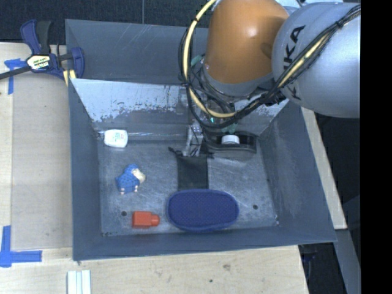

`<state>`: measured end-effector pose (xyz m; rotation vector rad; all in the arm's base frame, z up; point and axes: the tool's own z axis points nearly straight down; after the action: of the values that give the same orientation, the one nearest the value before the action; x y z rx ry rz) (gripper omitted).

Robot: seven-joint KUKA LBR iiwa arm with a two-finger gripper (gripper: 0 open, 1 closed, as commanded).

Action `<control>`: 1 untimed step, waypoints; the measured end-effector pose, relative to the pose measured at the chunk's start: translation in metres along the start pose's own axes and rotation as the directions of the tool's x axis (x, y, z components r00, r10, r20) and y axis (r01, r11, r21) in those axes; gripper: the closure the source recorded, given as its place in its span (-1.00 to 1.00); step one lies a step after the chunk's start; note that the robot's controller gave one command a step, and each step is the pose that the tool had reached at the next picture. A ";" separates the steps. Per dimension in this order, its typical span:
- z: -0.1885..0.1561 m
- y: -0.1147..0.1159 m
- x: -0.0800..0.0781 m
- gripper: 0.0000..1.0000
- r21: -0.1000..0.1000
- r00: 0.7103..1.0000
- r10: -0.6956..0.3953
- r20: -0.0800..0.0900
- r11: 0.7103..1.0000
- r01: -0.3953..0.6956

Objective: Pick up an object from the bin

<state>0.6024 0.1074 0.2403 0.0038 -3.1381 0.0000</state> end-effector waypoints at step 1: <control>0.154 -0.066 0.009 -1.00 0.002 0.973 -0.231 -0.001 0.973 0.231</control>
Offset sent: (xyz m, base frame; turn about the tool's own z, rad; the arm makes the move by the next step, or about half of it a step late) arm -0.0077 -0.0637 -0.1502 -0.2359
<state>0.5935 0.0410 0.0860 0.3691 -3.1155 0.0019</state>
